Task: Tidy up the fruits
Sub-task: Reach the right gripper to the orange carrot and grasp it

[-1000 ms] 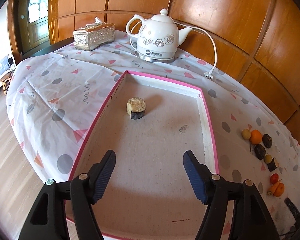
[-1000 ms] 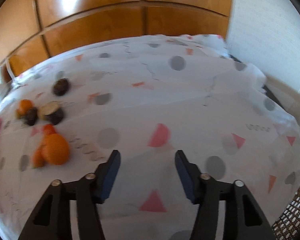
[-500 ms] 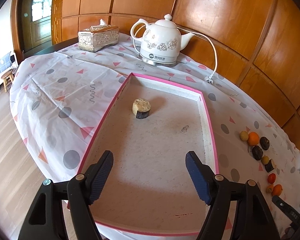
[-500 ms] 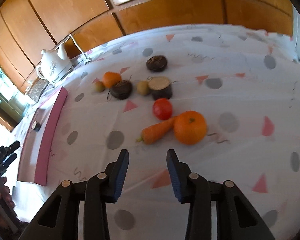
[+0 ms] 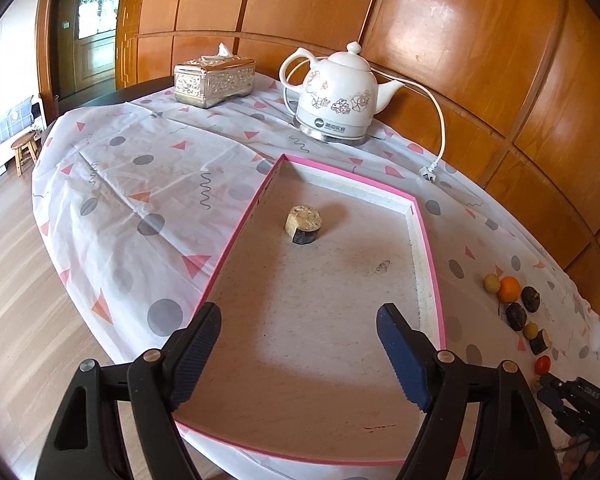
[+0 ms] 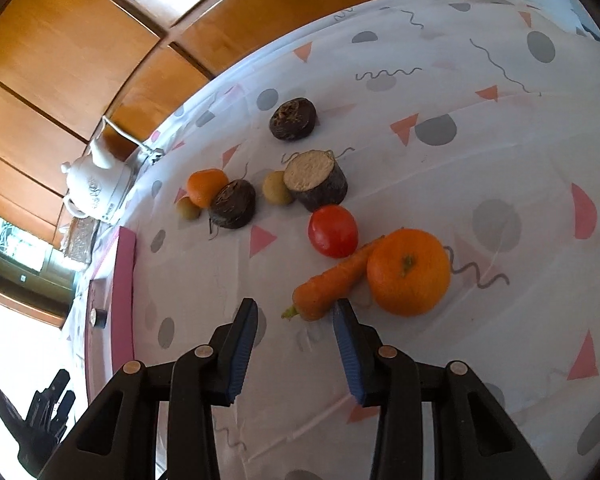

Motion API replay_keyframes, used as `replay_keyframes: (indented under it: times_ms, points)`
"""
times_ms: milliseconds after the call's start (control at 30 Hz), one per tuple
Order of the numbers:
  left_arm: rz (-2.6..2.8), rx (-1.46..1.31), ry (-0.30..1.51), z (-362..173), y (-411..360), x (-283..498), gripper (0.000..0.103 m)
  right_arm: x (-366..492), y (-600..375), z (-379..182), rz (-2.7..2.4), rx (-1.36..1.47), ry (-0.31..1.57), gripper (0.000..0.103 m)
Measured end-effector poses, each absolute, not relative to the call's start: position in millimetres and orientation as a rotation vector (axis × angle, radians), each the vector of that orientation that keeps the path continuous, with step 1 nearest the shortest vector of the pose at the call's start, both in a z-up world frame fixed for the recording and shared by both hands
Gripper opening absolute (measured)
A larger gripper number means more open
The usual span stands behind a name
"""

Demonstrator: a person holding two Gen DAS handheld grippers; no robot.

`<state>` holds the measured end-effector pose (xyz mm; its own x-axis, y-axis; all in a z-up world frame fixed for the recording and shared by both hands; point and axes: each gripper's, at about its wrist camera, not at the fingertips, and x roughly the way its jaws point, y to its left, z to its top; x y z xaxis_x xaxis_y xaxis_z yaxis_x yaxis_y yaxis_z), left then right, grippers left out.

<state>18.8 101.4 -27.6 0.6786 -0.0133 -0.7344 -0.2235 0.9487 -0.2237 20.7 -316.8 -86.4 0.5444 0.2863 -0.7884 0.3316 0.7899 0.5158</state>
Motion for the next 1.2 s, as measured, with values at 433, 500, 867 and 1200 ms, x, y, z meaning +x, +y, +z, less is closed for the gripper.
replay_keyframes:
  times_ms: [433, 500, 867, 1200]
  points:
    - [0.120, -0.338, 0.824, -30.9, 109.4, 17.2, 0.081, 28.8, -319.1, -86.4, -0.142, 0.728, 1.041, 0.040]
    - [0.122, -0.344, 0.825, -31.9, 110.8, 18.0, 0.081, 28.0, -316.7, -81.5, -0.142, 0.694, 1.041, 0.041]
    - [0.120, -0.351, 0.830, -33.8, 111.9, 18.7, 0.081, 59.4, -266.8, -54.0, 0.084, -0.039, 1.053, 0.040]
    - [0.162, -0.360, 0.818, -28.0, 120.6, 11.5, 0.084, 73.0, -253.3, -82.2, 0.211, -0.336, 1.148, 0.041]
